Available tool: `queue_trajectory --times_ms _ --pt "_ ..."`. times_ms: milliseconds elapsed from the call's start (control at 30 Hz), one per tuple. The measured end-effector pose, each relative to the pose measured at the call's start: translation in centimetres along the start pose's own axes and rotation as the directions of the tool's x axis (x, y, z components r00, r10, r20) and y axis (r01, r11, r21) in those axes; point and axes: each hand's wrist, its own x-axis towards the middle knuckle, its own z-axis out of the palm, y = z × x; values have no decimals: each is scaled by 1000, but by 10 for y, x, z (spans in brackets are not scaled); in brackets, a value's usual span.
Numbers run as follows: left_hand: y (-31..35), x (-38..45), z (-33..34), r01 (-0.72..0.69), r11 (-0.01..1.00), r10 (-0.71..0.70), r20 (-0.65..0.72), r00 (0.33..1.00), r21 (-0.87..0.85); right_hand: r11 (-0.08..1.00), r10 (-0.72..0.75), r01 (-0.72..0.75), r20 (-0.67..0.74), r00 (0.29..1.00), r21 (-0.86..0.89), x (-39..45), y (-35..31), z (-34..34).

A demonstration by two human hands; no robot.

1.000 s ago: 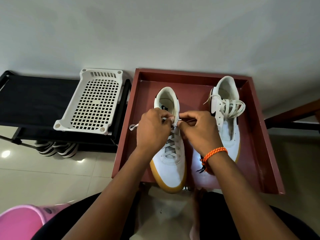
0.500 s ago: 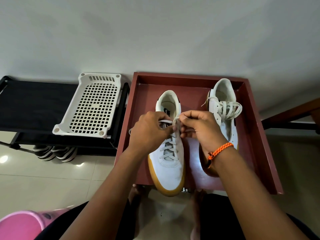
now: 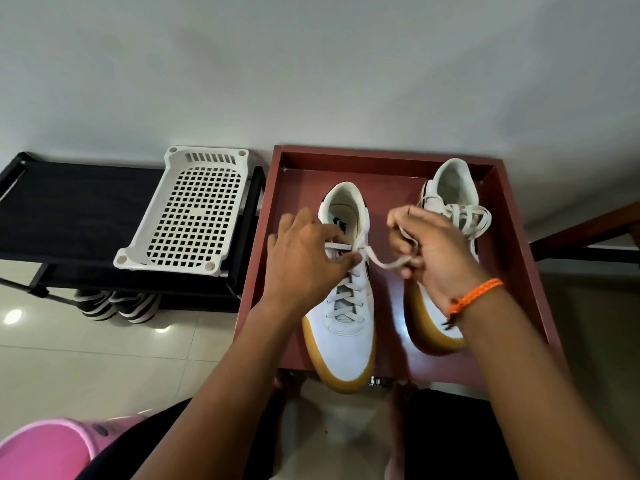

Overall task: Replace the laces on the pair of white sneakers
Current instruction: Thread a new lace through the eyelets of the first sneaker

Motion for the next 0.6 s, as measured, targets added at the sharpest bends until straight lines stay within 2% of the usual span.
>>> queue_trajectory --times_ms 33,67,100,167,267,367,467,533,600 --pt "-2 0 0 2 1000 -2 1 1000 28 948 -50 11 -112 993 -319 4 10 2" --pt "-3 0 -1 3 1000 -3 5 1000 29 842 -101 10 -139 985 -539 5 18 5" --pt "-3 0 -1 4 1000 -4 8 1000 15 755 -107 5 -116 987 -655 5 26 10" --pt "-4 -1 0 0 1000 0 8 1000 1 722 -103 56 -27 994 -690 3 33 20" --pt "-4 -1 0 -8 999 8 10 1000 34 722 -190 162 33 981 -673 4 31 23" --pt "-7 0 -1 -7 1000 7 13 1000 24 878 -185 200 76 980 -434 4 23 21" --pt "-6 1 -2 8 1000 -8 42 999 5 984 -166 172 123 978 -41 -3 6 20" --pt "-5 0 -3 12 1000 -12 54 998 -11 960 -175 117 219 960 254 -9 -8 16" --pt "-6 0 -4 13 1000 -11 68 998 -28 892 -207 65 277 938 448 -13 -16 12"
